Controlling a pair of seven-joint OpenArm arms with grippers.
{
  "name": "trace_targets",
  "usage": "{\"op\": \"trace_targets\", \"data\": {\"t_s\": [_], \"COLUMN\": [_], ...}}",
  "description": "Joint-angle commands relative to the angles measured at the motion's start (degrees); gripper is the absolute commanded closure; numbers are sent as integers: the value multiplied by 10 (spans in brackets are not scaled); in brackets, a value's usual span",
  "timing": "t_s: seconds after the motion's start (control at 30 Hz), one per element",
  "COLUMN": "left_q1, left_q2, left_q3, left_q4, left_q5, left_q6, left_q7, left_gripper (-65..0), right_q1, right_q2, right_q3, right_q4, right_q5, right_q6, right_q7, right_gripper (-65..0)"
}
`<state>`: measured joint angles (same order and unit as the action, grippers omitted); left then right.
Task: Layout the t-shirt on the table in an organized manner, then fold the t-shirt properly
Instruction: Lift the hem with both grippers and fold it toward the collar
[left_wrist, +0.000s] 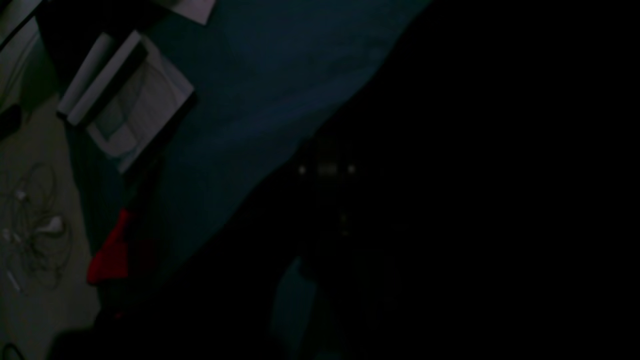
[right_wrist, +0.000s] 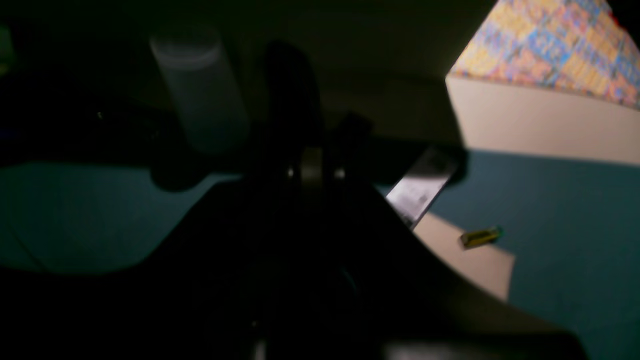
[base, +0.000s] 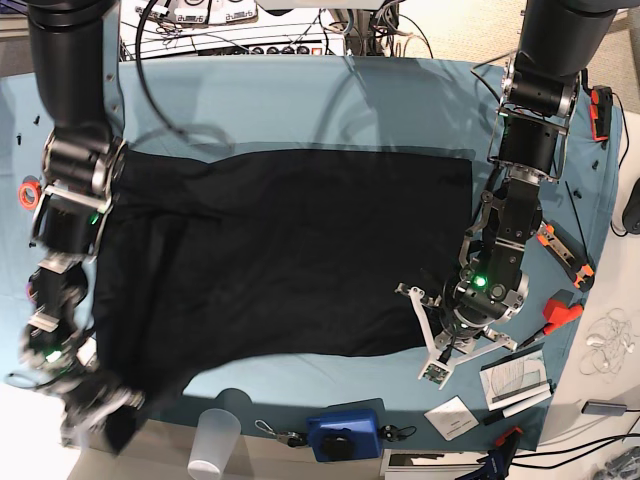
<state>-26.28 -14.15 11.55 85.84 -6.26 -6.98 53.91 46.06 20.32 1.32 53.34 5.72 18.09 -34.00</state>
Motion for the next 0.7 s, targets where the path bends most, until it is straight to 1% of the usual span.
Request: {"op": "trace_targets", "data": {"t_s": [0.0,0.07,0.17,0.23,0.33,0.4,0.43,0.57,0.67], "left_q1": [-18,-18,-18,-19,-18,-18,-18,-12,8], "left_q2": [-2,-2,-2,-2,-1,-1,-2,-2,-1], "left_q3": [-2,-2,-2,-2,-2,-2,-2,-2,-17], "left_q4": [9,9,9,9,9,12,15,28,45], "left_q5": [2,2,-1,-12,-40,-43,-43,-40,-39], "left_q6": [3,3,3,3,5,5,5,5,5], "left_q7": [-12,-10,17,47,76,84,92,108,111], "left_gripper": [0,0,0,0,0,0,0,0,0], "right_q1": [9,-12,-35,-43,-54,-66,-73,-113,-151], "right_q2": [8,8,8,8,8,8,9,25,43], "right_q3": [2,9,35,64,117,149,162,182,183], "right_q4": [10,10,10,11,23,51,70,167,242], "right_q5": [2,3,3,22,63,85,92,139,149], "right_q6": [-9,-21,-16,0,41,64,71,75,74], "right_q7": [18,18,4,-16,-47,-75,-89,-149,-177], "right_gripper": [0,0,0,0,0,0,0,0,0]}}
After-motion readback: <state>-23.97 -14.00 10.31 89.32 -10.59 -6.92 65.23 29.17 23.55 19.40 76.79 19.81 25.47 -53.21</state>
